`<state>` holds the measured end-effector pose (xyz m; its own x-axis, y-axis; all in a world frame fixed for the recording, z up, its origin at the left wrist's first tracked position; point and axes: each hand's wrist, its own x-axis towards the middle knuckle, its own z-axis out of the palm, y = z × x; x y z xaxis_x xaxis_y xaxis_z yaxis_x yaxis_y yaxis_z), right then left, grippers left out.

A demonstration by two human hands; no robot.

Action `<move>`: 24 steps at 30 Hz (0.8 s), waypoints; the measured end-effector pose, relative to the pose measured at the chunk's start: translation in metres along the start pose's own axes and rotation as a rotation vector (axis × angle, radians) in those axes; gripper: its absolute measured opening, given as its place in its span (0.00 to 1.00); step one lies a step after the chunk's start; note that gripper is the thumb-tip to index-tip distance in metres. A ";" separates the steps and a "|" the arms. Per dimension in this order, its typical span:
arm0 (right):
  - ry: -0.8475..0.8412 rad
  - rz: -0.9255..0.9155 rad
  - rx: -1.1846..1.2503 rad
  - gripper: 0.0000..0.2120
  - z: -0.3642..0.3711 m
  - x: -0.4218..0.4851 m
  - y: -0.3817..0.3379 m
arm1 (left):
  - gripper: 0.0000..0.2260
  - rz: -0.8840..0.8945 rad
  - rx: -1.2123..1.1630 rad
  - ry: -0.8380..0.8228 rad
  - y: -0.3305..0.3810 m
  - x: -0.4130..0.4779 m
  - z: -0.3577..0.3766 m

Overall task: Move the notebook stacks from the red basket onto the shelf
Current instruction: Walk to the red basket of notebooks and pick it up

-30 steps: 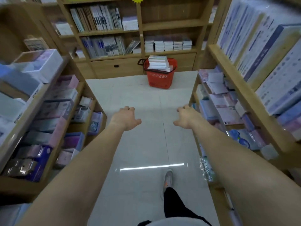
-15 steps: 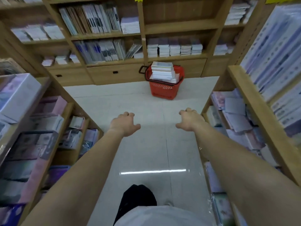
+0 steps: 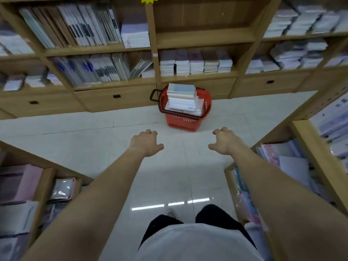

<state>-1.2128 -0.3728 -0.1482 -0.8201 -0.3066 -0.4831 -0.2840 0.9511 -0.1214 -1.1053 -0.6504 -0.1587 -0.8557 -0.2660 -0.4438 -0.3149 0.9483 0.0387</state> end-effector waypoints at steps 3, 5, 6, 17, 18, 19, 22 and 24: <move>0.009 0.002 0.014 0.33 -0.027 0.053 -0.003 | 0.30 0.031 0.041 -0.007 0.003 0.060 -0.028; 0.000 0.015 0.027 0.33 -0.046 0.098 0.002 | 0.30 0.047 0.053 -0.011 0.009 0.110 -0.048; -0.007 0.021 0.032 0.33 -0.055 0.120 0.006 | 0.30 0.050 0.060 -0.013 0.012 0.135 -0.058; -0.060 -0.005 0.065 0.35 -0.173 0.361 0.066 | 0.30 -0.080 -0.047 -0.055 0.060 0.360 -0.147; -0.061 -0.009 0.067 0.35 -0.184 0.381 0.069 | 0.30 -0.076 -0.049 -0.056 0.064 0.375 -0.153; -0.059 -0.016 0.066 0.36 -0.194 0.400 0.070 | 0.30 -0.071 -0.048 -0.059 0.068 0.389 -0.159; -0.069 -0.054 0.027 0.36 -0.219 0.454 0.070 | 0.29 -0.062 -0.043 -0.090 0.074 0.432 -0.168; -0.090 -0.080 0.000 0.36 -0.235 0.492 0.068 | 0.29 -0.083 -0.050 -0.114 0.075 0.463 -0.175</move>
<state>-1.7521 -0.4678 -0.1908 -0.7465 -0.3773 -0.5481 -0.3471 0.9236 -0.1630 -1.5966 -0.7331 -0.2043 -0.7748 -0.3190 -0.5458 -0.4048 0.9135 0.0407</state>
